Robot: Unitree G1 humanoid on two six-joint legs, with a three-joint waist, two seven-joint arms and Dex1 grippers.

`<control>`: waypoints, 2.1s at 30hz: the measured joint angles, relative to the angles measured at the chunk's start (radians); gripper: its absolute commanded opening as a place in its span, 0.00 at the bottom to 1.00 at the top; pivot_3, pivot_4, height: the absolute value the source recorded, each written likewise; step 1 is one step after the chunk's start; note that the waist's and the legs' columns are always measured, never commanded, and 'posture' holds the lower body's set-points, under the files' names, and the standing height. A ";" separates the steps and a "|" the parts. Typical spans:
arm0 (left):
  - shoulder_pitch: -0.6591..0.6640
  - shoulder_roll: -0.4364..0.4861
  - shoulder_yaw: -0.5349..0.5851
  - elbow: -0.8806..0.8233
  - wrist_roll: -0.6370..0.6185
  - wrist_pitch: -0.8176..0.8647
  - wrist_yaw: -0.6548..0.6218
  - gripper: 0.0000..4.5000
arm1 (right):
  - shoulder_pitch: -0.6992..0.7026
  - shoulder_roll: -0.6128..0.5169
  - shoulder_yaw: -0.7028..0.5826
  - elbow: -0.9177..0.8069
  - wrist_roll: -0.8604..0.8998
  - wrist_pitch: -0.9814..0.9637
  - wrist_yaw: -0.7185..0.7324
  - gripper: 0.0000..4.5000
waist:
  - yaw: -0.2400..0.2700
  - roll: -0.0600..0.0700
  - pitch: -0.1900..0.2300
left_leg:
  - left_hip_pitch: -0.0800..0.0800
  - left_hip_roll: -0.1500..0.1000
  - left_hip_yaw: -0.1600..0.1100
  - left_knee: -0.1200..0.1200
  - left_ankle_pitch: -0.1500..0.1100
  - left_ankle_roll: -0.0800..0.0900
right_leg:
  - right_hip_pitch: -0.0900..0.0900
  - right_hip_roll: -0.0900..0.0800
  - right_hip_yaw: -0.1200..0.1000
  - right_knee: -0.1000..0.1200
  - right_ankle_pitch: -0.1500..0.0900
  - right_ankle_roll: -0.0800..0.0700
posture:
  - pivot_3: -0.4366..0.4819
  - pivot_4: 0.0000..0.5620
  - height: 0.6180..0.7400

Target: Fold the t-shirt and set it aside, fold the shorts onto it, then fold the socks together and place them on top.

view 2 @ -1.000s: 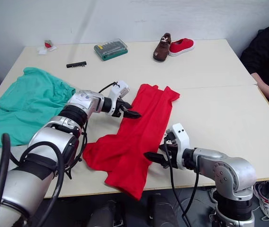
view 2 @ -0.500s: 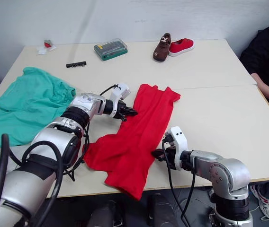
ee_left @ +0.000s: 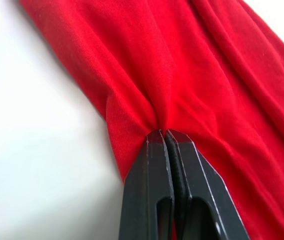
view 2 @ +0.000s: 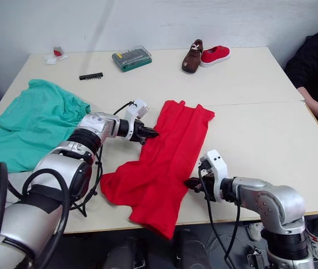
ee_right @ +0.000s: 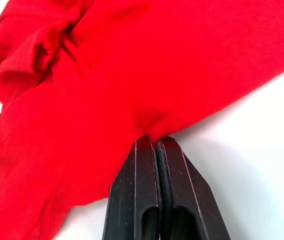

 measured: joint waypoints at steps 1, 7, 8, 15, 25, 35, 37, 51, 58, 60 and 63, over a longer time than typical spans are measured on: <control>0.015 0.006 -0.004 -0.034 0.002 0.011 -0.013 0.01 | -0.022 -0.037 0.018 0.035 0.000 -0.017 0.028 0.00 | -0.002 0.000 0.000 | 0.000 0.000 0.000 0.000 0.000 0.000 | 0.000 0.000 0.000 0.000 0.000 0.000 | 0.48 0.27 1.00; 0.148 0.053 -0.006 -0.306 -0.019 0.146 -0.033 0.01 | -0.148 -0.183 0.145 0.226 -0.058 -0.159 0.184 0.00 | -0.008 0.000 0.000 | 0.000 0.001 0.000 0.000 0.000 0.000 | 0.000 0.001 0.000 0.001 0.000 0.000 | 0.48 0.27 1.00; 0.181 0.065 -0.005 -0.373 -0.025 0.179 -0.031 0.01 | -0.164 -0.200 0.175 0.252 -0.069 -0.189 0.216 0.00 | -0.010 0.000 0.000 | 0.000 0.001 0.000 0.000 0.000 -0.001 | 0.000 0.001 0.000 0.001 0.000 0.000 | 0.48 0.27 1.00; 0.346 0.119 0.010 -0.701 -0.066 0.357 0.034 0.01 | -0.262 -0.223 0.289 0.410 -0.144 -0.339 0.352 0.00 | -0.015 0.000 0.000 | 0.002 0.001 0.000 0.004 0.001 0.000 | 0.001 0.000 0.002 0.004 0.000 0.000 | 0.48 0.27 1.00; 0.270 0.084 0.031 -0.544 -0.095 0.254 0.122 0.01 | -0.307 -0.221 0.335 0.481 -0.216 -0.440 0.430 0.00 | -0.008 0.000 0.000 | 0.003 0.001 0.001 0.004 0.001 0.000 | 0.001 -0.001 0.002 0.005 0.001 0.000 | 0.48 0.27 1.00; 0.242 0.114 0.024 -0.496 -0.105 0.159 0.032 0.49 | -0.246 -0.207 0.267 0.415 -0.234 -0.490 0.389 0.45 | -0.006 0.000 0.000 | 0.002 0.001 0.001 0.003 0.002 -0.001 | 0.000 0.000 0.002 0.005 0.001 0.000 | 0.48 0.27 1.00; 0.283 0.169 0.014 -0.585 -0.110 0.115 -0.028 0.63 | -0.169 -0.255 0.226 0.329 -0.235 -0.512 0.386 0.61 | -0.001 0.001 0.001 | 0.001 0.001 0.001 0.001 0.001 -0.002 | 0.000 0.000 0.002 0.004 0.001 0.000 | 0.48 0.27 1.00; 0.660 0.529 -0.110 -0.962 -0.037 -0.802 -0.372 1.00 | 0.375 -0.435 0.057 0.073 -0.531 -1.379 0.447 1.00 | 0.003 0.001 0.001 | 0.003 0.001 0.001 0.000 0.001 -0.002 | 0.003 0.000 0.000 0.000 0.000 0.000 | 0.48 0.27 1.00; 0.736 0.556 -0.125 -0.929 -0.083 -1.287 -0.400 1.00 | 0.408 -0.444 0.064 0.324 -0.747 -2.111 0.385 1.00 | 0.002 0.000 0.002 | 0.014 0.002 0.001 -0.001 -0.001 -0.001 | 0.016 0.001 0.000 -0.005 0.001 0.001 | 0.48 0.27 1.00; 0.741 0.563 -0.136 -0.929 -0.106 -1.391 -0.403 1.00 | 0.395 -0.445 0.068 0.366 -0.780 -2.210 0.361 1.00 | 0.002 0.000 0.002 | 0.018 0.002 0.001 -0.002 -0.001 -0.001 | 0.019 0.001 0.000 -0.006 0.001 0.001 | 0.48 0.27 1.00; 0.744 0.563 -0.158 -0.924 -0.115 -1.506 -0.388 1.00 | 0.363 -0.445 0.088 0.405 -0.823 -2.300 0.328 1.00 | 0.002 0.000 0.001 | 0.020 0.002 0.001 -0.002 -0.002 0.000 | 0.022 0.001 0.001 -0.007 0.001 0.001 | 0.48 0.27 1.00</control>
